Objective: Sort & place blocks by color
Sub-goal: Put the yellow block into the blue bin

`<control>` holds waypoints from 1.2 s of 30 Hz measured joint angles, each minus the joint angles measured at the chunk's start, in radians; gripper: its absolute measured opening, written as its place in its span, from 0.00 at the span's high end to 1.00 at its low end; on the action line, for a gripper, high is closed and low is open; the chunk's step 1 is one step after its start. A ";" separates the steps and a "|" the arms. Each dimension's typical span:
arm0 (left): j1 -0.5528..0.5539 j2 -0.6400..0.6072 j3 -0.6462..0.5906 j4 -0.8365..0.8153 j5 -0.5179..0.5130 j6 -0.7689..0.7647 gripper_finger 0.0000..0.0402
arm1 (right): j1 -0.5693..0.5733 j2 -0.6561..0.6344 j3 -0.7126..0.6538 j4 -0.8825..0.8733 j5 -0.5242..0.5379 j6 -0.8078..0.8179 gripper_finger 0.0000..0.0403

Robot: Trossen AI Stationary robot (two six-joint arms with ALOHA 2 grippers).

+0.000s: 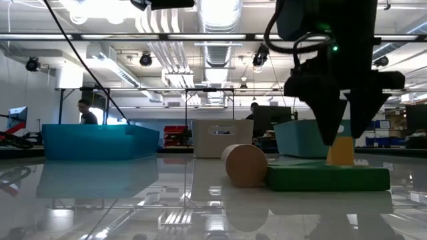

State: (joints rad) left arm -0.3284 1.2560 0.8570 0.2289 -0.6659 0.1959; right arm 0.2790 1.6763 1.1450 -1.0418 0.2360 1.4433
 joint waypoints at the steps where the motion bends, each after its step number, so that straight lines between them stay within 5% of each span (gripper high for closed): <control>1: 0.001 0.000 0.000 0.003 0.000 0.006 0.36 | 0.000 0.010 -0.003 0.013 0.000 0.001 0.28; 26: 0.006 0.000 0.001 0.039 -0.002 0.046 0.36 | -0.002 0.011 -0.075 0.091 0.061 0.000 0.69; 31: 0.006 0.000 0.001 0.039 -0.002 0.019 0.36 | 0.004 -0.026 -0.073 0.112 0.090 -0.133 0.70; 36: 0.006 0.000 0.001 0.037 0.047 -0.008 0.36 | 0.039 -0.106 -0.073 0.202 0.238 -0.390 0.70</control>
State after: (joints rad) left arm -0.3225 1.2556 0.8577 0.2663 -0.6190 0.1874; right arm 0.3177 1.5706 1.0720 -0.8397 0.4736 1.0528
